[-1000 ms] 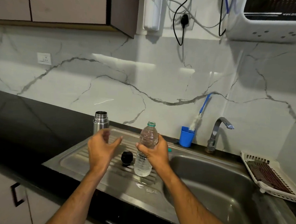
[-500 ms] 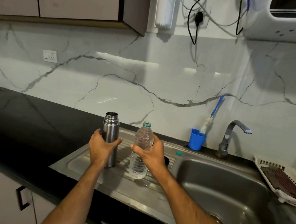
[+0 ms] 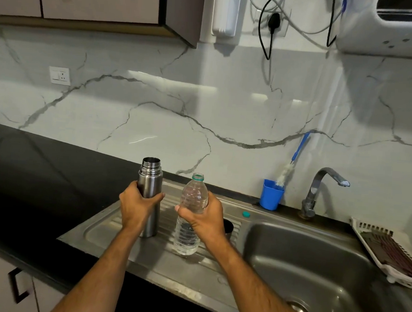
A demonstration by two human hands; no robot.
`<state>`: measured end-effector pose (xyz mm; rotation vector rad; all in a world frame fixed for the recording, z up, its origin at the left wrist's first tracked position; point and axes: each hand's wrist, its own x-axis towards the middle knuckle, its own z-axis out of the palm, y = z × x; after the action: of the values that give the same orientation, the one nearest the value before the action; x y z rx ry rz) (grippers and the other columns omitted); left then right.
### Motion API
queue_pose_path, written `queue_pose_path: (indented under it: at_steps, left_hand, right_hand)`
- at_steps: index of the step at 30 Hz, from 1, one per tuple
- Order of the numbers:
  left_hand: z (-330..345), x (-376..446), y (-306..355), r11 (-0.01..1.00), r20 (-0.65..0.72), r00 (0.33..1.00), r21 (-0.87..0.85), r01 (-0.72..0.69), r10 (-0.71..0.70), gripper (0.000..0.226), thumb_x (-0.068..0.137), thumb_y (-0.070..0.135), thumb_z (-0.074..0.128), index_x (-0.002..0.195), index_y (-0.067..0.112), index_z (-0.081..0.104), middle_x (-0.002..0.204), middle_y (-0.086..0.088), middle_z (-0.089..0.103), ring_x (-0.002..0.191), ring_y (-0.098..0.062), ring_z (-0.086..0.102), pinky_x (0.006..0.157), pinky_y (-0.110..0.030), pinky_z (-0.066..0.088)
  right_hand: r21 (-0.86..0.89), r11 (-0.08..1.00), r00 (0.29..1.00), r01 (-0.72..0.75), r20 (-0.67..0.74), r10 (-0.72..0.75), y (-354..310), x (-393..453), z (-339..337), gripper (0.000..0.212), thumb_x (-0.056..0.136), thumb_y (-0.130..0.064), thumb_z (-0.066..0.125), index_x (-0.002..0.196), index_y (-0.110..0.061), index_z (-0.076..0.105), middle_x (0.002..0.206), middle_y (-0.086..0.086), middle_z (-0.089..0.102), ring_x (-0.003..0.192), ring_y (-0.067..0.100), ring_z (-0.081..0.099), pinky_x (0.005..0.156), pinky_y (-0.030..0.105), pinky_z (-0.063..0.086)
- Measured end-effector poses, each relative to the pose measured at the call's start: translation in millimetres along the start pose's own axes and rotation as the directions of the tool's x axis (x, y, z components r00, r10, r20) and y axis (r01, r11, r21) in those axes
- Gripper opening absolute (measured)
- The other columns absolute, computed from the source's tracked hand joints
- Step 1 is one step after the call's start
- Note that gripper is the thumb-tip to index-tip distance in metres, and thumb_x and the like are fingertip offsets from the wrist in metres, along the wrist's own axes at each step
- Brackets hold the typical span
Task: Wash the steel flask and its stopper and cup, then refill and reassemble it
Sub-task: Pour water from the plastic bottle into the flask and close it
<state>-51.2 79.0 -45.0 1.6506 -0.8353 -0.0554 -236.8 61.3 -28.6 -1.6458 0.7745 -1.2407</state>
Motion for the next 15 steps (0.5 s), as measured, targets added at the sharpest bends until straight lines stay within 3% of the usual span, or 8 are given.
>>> queue_pose_path:
  at_steps: [6, 15]
  left_hand:
    - [-4.1, -4.4, 23.3, 0.997, 0.003, 0.998, -0.021, -0.069, 0.069, 0.057, 0.065, 0.029, 0.095, 0.110, 0.007, 0.067, 0.099, -0.006, 0.072, 0.084, -0.019, 0.066, 0.078, -0.032, 0.054]
    - [4.3, -20.9, 86.5, 0.987, 0.010, 0.987, -0.025, -0.159, 0.159, 0.060, 0.066, 0.033, 0.095, 0.112, 0.007, 0.068, 0.101, -0.008, 0.073, 0.083, -0.019, 0.065, 0.078, -0.030, 0.053]
  right_hand:
    - [-0.006, 1.000, 1.000, 0.000, -0.003, 0.000, -5.3, -3.9, -14.2, 0.045, 0.071, -0.009, 0.088, 0.108, -0.021, 0.066, 0.093, -0.003, 0.075, 0.085, 0.006, 0.073, 0.070, 0.016, 0.056]
    - [-0.047, 0.998, 0.995, 0.042, -0.087, -0.046, -20.0, -5.9, -66.6, 0.044, 0.070, -0.013, 0.089, 0.108, -0.017, 0.068, 0.094, -0.003, 0.076, 0.084, 0.008, 0.073, 0.074, 0.020, 0.059]
